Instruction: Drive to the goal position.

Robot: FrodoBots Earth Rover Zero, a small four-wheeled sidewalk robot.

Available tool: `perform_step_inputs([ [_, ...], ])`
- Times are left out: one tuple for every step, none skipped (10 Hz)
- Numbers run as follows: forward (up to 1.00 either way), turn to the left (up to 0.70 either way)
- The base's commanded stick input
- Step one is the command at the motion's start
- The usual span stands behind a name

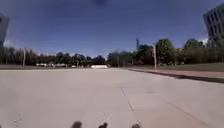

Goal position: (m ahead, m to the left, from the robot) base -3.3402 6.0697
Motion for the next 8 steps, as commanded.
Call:
perform_step_inputs([
  [0.85,0.04],
  [0.85,0.04],
  [0.85,0.04],
  [0.85,0.04],
  [0.85,0.04],
  [0.85,0.04],
  [0.85,0.04],
  [0.85,0.04],
])
